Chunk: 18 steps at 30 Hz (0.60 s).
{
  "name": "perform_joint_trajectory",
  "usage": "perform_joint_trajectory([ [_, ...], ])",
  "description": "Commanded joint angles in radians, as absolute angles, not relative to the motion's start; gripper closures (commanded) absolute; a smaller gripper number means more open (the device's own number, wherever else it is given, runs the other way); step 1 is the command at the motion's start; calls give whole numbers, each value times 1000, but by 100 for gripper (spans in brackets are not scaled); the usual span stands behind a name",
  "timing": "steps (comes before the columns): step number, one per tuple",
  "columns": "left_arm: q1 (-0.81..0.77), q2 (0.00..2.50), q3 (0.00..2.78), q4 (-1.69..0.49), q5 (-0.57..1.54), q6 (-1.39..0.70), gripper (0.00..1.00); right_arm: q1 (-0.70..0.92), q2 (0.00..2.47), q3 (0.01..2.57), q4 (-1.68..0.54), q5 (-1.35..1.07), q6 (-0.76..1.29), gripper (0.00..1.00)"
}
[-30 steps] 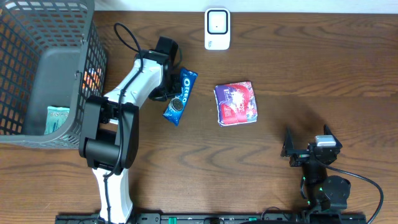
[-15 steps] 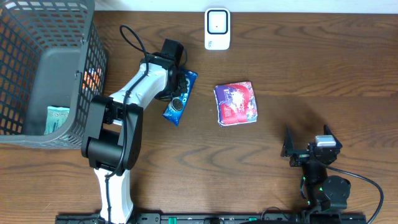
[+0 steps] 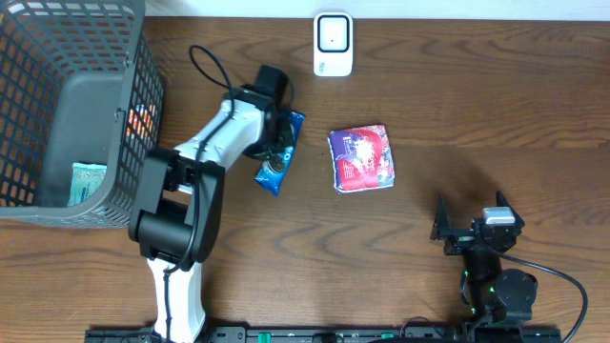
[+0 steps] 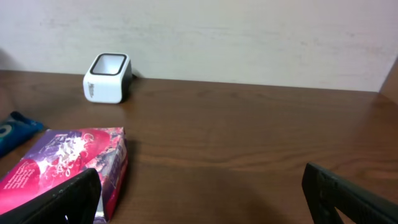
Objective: Scan the item barcode
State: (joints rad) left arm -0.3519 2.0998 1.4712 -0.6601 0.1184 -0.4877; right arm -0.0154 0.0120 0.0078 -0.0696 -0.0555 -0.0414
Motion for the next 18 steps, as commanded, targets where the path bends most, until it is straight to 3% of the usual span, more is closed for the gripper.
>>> perform_joint_trajectory([
  [1,-399,2101,1445,-670,139,-529,93,1,7,6,-72,-61,-46,1],
  [10,-490,2100,1446,-614,197,-629,93,1,7,6,-72,-61,-46,1],
  [18,-472,2093,1471,-570,201,-758,93,1,7,6,-72,-61,-46,1],
])
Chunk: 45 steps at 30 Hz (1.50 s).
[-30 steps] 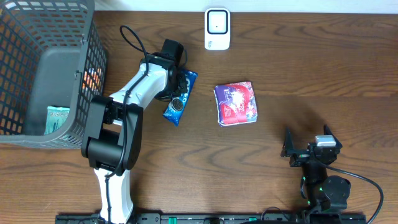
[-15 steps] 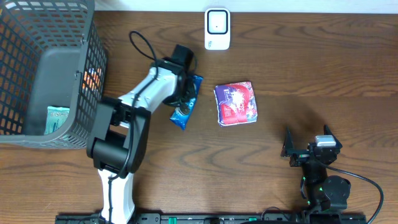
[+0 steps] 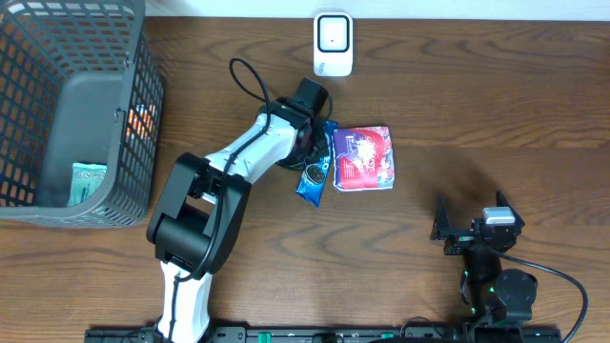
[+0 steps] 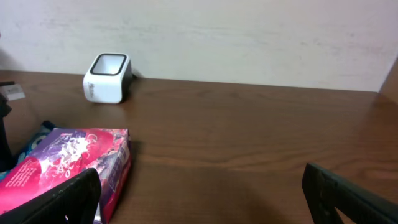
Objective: Scan the item barcode
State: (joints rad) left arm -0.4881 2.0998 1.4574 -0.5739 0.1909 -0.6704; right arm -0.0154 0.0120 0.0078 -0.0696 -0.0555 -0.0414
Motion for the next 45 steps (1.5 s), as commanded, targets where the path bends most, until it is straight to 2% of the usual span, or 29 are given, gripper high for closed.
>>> perform_joint_trajectory([
  [1,-470,2088,1472,-568,203,-771,93,1,7,6,-72,-61,-46,1],
  [6,-465,2030,1472,-559,205,-730,93,2,7,6,-72,-61,-46,1],
  [13,-395,1800,1472,-555,149,-517,90,1,7,6,-72,-61,-46,1],
  [14,-377,1757,1472,-555,130,-491,83,1,7,6,-72,-61,-46,1],
  [15,-355,1710,1472,-555,102,-461,70,1,7,6,-72,-61,-46,1],
  [18,-289,1595,1472,-556,6,-373,24,1,7,6,-72,-61,-46,1],
  [19,-263,1559,1472,-555,-26,-346,15,1,7,6,-72,-61,-46,1],
  [23,-125,1428,1472,-555,-138,-310,13,1,7,6,-72,-61,-46,1],
  [28,105,1336,1472,-556,-150,-307,13,1,7,6,-72,-61,-46,1],
  [36,421,1407,1472,-567,-150,-307,13,1,7,6,-72,-61,-46,1],
  [45,478,1596,1472,-664,-151,-312,13,1,7,6,-72,-61,-46,1],
])
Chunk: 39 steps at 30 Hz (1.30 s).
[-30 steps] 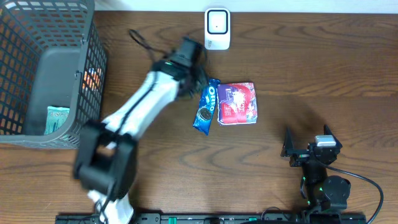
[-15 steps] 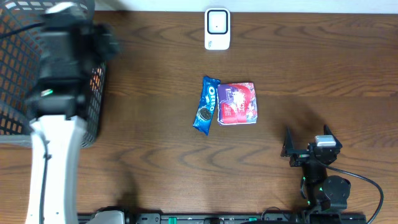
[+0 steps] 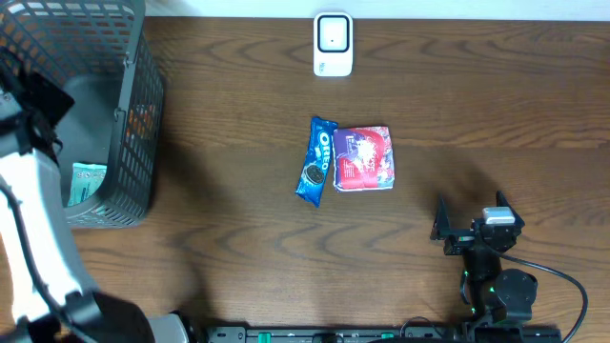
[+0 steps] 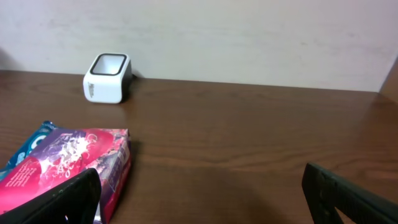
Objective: Scan the item barcode
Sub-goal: 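Move the left gripper back into the basket toward the green packet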
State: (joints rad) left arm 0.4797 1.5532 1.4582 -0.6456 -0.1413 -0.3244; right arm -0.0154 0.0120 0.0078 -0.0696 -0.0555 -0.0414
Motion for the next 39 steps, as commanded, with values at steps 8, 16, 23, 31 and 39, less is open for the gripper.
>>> perform_joint_trajectory([
  [8,479,1715,1472,-777,-192,-432,13,1,7,6,-72,-61,-46,1],
  [16,480,1765,1472,-848,-204,-503,13,1,7,6,-72,-61,-46,1],
  [23,480,1829,1472,-887,-204,-403,14,1,7,6,-72,-61,-46,1],
  [31,482,1914,1471,-915,-204,-344,17,1,7,6,-72,-61,-46,1],
  [39,484,1960,1470,-917,-204,-339,22,1,7,6,-72,-61,-46,1],
])
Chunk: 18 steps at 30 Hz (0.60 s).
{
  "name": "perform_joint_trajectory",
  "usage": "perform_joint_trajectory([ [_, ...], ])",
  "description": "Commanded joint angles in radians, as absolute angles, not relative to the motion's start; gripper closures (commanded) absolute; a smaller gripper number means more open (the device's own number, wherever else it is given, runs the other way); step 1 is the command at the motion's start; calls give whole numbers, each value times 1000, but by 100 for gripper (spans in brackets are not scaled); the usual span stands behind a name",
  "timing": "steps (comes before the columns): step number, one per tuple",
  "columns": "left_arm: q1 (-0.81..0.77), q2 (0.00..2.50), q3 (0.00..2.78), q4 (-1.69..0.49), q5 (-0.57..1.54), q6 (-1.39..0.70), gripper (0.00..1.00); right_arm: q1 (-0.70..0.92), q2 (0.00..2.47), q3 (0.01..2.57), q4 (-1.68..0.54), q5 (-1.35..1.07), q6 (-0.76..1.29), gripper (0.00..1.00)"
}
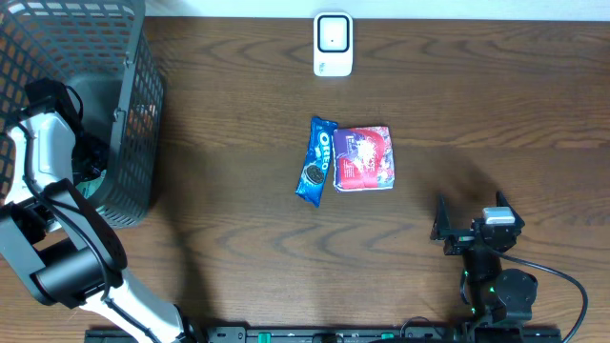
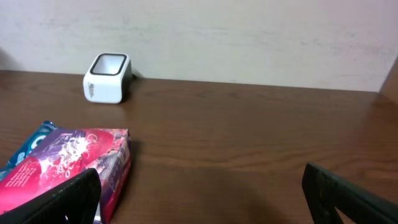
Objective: Scan the item barcode
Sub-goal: 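Move the left gripper back into the basket toward the green packet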
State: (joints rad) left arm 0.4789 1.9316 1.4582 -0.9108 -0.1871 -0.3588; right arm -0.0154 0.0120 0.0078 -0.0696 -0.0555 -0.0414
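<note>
The white barcode scanner (image 1: 333, 44) (image 2: 107, 78) stands at the table's far edge. A blue Oreo pack (image 1: 315, 160) (image 2: 28, 146) lies mid-table, right beside a red-purple packet (image 1: 363, 157) (image 2: 62, 165). My left gripper (image 1: 89, 154) reaches down inside the grey wire basket (image 1: 133, 57). Its jaws are hidden by the arm and mesh. My right gripper (image 1: 471, 227) (image 2: 202, 205) rests open near the front right, holding nothing, a little short of the red-purple packet.
Inside the basket lie a green packet (image 1: 88, 183) and an orange item (image 1: 143, 119) behind the mesh. The left arm (image 1: 48, 162) bends over the basket's front left. A pale wall runs behind the scanner.
The left arm was over the basket's left side, large and close to the overhead camera. Now its gripper is down inside the basket near the green packet. Both packs and the right arm are unmoved.
My left gripper held the Oreo pack left of centre, then had it right beside the red-purple packet. Later the pack lay there alone and the arm was over the basket. Now the gripper is inside the basket. The right arm stayed still.
</note>
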Motion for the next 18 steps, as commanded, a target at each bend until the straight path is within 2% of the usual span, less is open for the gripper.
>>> perform_joint_trajectory([
  [1,484,1966,1470,-919,-203,-335,23,1,7,6,-72,-61,-46,1],
  [9,484,2041,1470,-933,-204,-296,27,1,7,6,-72,-61,-46,1],
  [15,484,2051,1470,-905,-204,-296,61,1,7,6,-72,-61,-46,1],
  [18,484,2051,1470,-900,-204,-296,81,1,7,6,-72,-61,-46,1],
])
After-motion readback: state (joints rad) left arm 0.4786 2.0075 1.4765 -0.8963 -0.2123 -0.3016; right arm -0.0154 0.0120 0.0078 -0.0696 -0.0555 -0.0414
